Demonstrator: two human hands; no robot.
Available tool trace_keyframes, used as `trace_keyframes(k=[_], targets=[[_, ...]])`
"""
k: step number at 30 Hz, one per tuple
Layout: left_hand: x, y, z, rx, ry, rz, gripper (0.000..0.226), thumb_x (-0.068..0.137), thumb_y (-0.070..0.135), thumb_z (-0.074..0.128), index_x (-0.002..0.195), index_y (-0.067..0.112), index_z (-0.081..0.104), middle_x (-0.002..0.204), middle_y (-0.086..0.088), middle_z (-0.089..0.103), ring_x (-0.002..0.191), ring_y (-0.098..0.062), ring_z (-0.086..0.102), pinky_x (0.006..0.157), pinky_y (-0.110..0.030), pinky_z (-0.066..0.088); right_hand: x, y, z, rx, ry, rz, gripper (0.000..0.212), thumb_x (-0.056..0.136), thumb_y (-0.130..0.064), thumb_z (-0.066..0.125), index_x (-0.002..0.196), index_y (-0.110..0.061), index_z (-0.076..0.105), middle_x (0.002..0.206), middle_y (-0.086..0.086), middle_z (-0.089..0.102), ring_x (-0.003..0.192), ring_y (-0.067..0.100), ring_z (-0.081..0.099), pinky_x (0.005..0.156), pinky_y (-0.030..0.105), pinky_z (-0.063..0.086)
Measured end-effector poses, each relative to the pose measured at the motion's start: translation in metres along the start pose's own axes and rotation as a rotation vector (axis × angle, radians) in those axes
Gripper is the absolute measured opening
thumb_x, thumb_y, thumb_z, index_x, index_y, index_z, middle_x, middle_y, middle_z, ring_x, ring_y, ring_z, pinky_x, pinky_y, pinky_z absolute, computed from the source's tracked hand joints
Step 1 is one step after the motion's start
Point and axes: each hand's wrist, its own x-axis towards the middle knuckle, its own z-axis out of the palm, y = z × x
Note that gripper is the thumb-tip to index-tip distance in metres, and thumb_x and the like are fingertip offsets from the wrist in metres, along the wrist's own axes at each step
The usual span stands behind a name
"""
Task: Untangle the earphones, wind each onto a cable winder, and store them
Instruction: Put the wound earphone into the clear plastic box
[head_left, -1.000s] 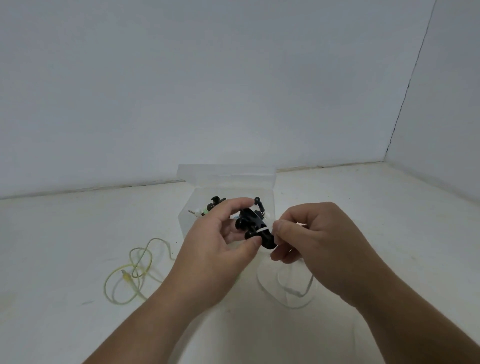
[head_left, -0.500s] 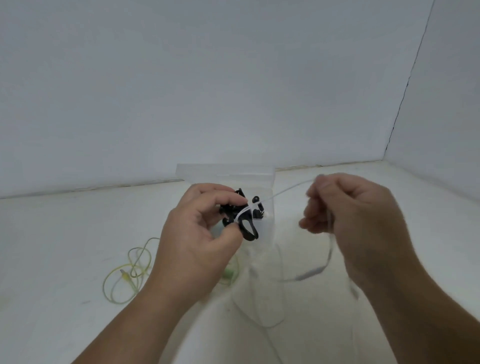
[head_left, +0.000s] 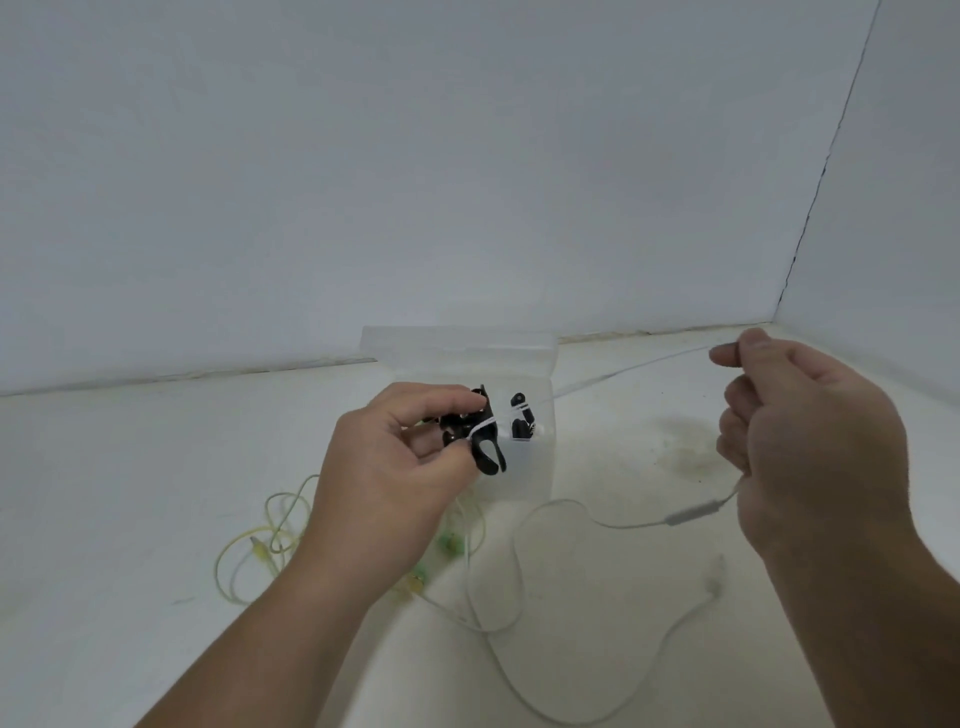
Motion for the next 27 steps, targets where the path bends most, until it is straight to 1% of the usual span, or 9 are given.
trace_keyframes(k=[4, 7, 9, 12, 15, 18, 20, 23, 27], targets=[[0.0, -0.001, -0.001, -0.017, -0.026, -0.059, 0.021, 0.081, 0.002, 0.074, 0.089, 0.021, 0.079, 0.055, -0.001, 0.068, 0.053, -0.011, 0.055, 0.057, -0.019, 0.039, 0.007, 0.007, -0.003, -0.13, 0.026, 0.094, 0.022, 0.095, -0.023, 0.062, 0.081, -0.009, 0.072, 0.053, -0.005, 0.044, 0.047, 0.014, 0.031, 0.047, 0.026, 0.025], [-0.002, 0.001, 0.002, -0.018, -0.082, 0.002, 0.022, 0.064, 0.026, 0.078, 0.085, 0.028, 0.079, 0.074, -0.02, 0.068, 0.064, -0.021, 0.054, 0.068, -0.031, 0.04, 0.009, 0.012, -0.001, -0.352, -0.018, 0.103, 0.015, 0.092, -0.015, 0.064, 0.104, -0.013, 0.072, 0.08, 0.0, 0.063, 0.067, 0.017, 0.054, 0.06, 0.027, 0.039], [-0.004, 0.004, 0.004, 0.034, -0.111, 0.091, 0.019, 0.064, 0.017, 0.077, 0.08, 0.028, 0.08, 0.086, -0.005, 0.07, 0.059, -0.011, 0.056, 0.062, -0.023, 0.043, 0.002, 0.013, 0.002, -0.582, -0.085, 0.01, 0.036, 0.089, -0.011, 0.063, 0.123, -0.021, 0.063, 0.101, -0.001, 0.066, 0.088, 0.019, 0.061, 0.073, 0.031, 0.045], [-0.009, 0.004, 0.007, 0.11, -0.153, 0.18, 0.035, 0.072, -0.014, 0.073, 0.08, 0.019, 0.08, 0.089, 0.006, 0.07, 0.053, 0.0, 0.057, 0.059, -0.008, 0.043, -0.013, 0.007, 0.009, -0.565, -0.399, -0.135, 0.036, 0.089, -0.018, 0.067, 0.122, -0.03, 0.064, 0.106, -0.011, 0.07, 0.103, 0.006, 0.065, 0.089, 0.027, 0.047], [-0.011, 0.004, 0.009, 0.091, -0.193, 0.209, 0.029, 0.072, -0.009, 0.073, 0.083, 0.017, 0.08, 0.089, 0.005, 0.07, 0.056, -0.001, 0.061, 0.059, -0.008, 0.045, -0.026, 0.011, 0.017, -0.517, -0.785, -0.04, 0.044, 0.079, -0.049, 0.064, 0.122, -0.038, 0.063, 0.113, -0.018, 0.071, 0.111, -0.003, 0.062, 0.102, 0.033, 0.045], [-0.008, 0.003, 0.01, -0.022, -0.196, 0.155, 0.023, 0.07, 0.0, 0.074, 0.085, 0.017, 0.079, 0.085, 0.003, 0.068, 0.06, -0.008, 0.067, 0.058, -0.014, 0.048, -0.028, 0.011, 0.017, -0.578, -0.865, 0.014, 0.035, 0.084, -0.053, 0.066, 0.113, -0.033, 0.069, 0.099, -0.011, 0.076, 0.099, 0.009, 0.068, 0.099, 0.039, 0.049], [-0.008, 0.002, 0.01, -0.049, -0.187, 0.131, 0.024, 0.068, 0.005, 0.07, 0.086, 0.019, 0.078, 0.086, 0.002, 0.068, 0.065, -0.014, 0.07, 0.058, -0.017, 0.049, -0.024, 0.003, 0.014, -0.565, -0.786, 0.016, 0.015, 0.088, -0.041, 0.069, 0.094, -0.029, 0.075, 0.079, -0.005, 0.075, 0.08, 0.023, 0.068, 0.08, 0.031, 0.05], [-0.007, 0.002, 0.008, -0.036, -0.177, 0.111, 0.026, 0.069, 0.006, 0.067, 0.087, 0.02, 0.078, 0.088, 0.006, 0.068, 0.069, -0.014, 0.067, 0.056, -0.015, 0.045, -0.025, -0.005, 0.012, -0.564, -0.8, -0.003, 0.021, 0.088, -0.032, 0.07, 0.068, -0.026, 0.075, 0.061, 0.001, 0.067, 0.056, 0.006, 0.06, 0.062, 0.018, 0.044], [-0.011, 0.004, 0.009, 0.0, -0.229, 0.103, 0.031, 0.073, 0.007, 0.064, 0.091, 0.029, 0.077, 0.096, 0.008, 0.068, 0.08, -0.016, 0.062, 0.056, -0.018, 0.045, -0.029, -0.001, 0.017, -0.354, -0.792, 0.124, 0.035, 0.095, -0.022, 0.06, 0.061, -0.018, 0.066, 0.054, -0.004, 0.054, 0.059, 0.016, 0.056, 0.077, 0.032, 0.061]])
